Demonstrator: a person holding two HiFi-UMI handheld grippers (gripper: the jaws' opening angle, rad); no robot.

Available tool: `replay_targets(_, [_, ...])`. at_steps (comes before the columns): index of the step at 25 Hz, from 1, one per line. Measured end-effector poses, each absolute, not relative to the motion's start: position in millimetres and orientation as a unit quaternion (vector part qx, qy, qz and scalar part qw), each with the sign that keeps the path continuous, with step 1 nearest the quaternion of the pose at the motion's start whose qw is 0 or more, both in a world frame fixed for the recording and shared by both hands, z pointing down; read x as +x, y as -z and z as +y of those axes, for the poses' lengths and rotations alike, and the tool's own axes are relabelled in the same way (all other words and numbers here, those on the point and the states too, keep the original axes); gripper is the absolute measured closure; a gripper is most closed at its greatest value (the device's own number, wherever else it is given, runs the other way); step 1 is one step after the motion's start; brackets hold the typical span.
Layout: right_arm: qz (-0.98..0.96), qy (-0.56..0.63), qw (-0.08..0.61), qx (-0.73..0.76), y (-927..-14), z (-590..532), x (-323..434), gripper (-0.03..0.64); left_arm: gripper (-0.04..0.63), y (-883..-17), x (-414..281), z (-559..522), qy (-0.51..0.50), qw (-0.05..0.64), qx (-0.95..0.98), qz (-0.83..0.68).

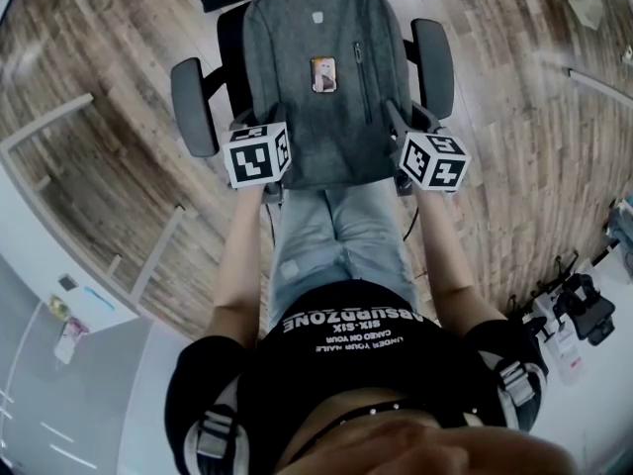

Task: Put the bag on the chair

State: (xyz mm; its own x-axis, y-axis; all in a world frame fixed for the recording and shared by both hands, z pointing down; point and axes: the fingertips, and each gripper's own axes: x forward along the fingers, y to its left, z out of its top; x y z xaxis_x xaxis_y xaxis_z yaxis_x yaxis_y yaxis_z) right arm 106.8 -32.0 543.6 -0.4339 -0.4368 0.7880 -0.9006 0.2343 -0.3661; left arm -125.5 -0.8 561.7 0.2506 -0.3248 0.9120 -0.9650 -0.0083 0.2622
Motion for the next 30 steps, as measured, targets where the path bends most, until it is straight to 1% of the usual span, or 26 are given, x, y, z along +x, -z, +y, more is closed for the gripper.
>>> replay_targets(30, [-0.727, -0.421, 0.305, 0.449, -591.7, -38.2, 116.3, 0.511, 0.491, -614.1, -116.8, -1.0, -0.341, 0.504, 0.604, -0.515])
